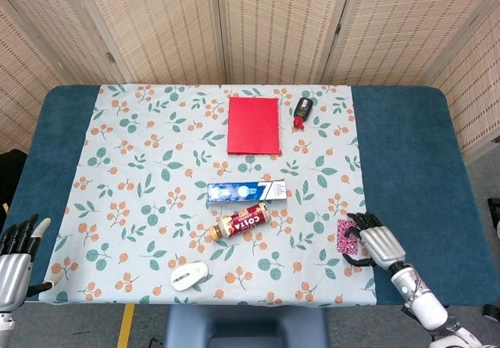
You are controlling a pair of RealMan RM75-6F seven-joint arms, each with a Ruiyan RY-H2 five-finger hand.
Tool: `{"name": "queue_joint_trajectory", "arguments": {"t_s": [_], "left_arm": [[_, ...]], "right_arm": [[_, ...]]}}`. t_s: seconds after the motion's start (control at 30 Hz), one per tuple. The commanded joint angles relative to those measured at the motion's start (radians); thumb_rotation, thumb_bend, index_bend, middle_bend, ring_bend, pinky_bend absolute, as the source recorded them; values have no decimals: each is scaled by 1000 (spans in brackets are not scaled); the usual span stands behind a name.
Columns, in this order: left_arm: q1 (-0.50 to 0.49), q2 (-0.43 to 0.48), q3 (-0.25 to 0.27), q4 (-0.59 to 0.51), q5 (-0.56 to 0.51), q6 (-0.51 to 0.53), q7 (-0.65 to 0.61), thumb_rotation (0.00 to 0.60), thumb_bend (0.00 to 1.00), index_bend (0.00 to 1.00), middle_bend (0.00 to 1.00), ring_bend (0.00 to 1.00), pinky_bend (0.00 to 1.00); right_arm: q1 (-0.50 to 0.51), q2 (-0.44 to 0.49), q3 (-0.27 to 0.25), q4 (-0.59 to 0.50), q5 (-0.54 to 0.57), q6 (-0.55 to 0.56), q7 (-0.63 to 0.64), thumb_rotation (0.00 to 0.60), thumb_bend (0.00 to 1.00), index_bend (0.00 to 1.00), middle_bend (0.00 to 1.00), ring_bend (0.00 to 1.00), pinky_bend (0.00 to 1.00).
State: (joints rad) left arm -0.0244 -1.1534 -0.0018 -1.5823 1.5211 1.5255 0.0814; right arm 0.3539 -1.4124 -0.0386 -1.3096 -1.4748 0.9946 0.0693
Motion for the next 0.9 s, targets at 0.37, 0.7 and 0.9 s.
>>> {"name": "queue_joint_trajectory", "arguments": {"t_s": [0.37, 0.7, 0.9], "left_arm": [[1, -2, 1, 3, -5, -6, 0, 600, 183, 73, 0, 17, 0], [-4, -5, 3, -2, 10, -6, 3, 600, 183, 73, 0, 20, 0], [0, -1, 4, -4, 4, -7, 1, 600, 183, 72, 0, 22, 0]], "right_arm": [[11, 28, 4, -16, -5, 10, 20, 318, 365, 331, 96, 0, 0], [-31, 1, -5, 15, -13, 86, -1, 350, 364, 239, 72, 0, 0], [-29, -41, 4, 61, 2, 78, -14, 350, 363, 197, 59, 0, 0]]}}
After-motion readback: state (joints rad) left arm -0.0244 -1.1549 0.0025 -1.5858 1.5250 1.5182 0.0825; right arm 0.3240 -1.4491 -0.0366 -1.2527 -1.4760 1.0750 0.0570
